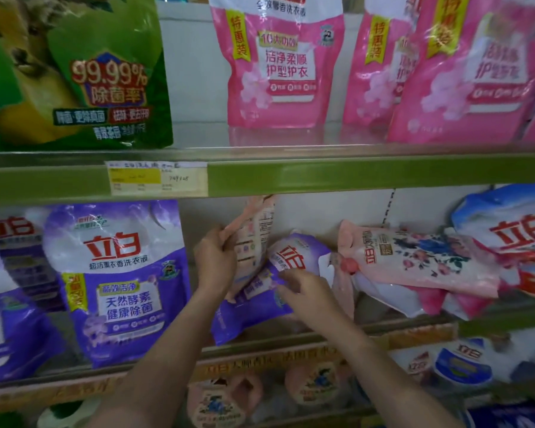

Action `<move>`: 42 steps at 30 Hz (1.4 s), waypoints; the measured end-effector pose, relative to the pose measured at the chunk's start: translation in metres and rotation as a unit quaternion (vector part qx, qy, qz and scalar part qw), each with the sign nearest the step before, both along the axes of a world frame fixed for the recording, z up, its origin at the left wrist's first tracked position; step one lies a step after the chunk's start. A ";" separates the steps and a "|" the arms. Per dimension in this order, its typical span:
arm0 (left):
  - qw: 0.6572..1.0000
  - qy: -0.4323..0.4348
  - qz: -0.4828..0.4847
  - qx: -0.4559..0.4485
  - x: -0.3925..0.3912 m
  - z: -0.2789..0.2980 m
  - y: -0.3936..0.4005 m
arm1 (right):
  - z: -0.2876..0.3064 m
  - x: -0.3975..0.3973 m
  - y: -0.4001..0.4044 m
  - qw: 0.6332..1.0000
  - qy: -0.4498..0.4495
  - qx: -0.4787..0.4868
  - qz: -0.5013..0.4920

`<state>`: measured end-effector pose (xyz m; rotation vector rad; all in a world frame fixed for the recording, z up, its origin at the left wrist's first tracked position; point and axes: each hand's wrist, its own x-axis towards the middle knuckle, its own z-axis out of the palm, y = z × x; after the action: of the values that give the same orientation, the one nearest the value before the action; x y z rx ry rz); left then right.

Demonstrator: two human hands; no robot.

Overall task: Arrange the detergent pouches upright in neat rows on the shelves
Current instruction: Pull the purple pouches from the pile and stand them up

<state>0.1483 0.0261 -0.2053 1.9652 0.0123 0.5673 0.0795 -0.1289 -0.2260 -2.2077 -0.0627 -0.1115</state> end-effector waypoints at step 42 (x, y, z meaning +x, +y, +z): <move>1.000 -0.014 -0.018 -0.002 -0.056 -0.019 0.018 | 0.006 0.008 0.012 0.964 -0.005 0.204 -0.172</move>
<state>0.0928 0.0445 -0.2239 1.9497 -0.0400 0.5697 0.0875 -0.1168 -0.2202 -1.7856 0.3140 -0.3008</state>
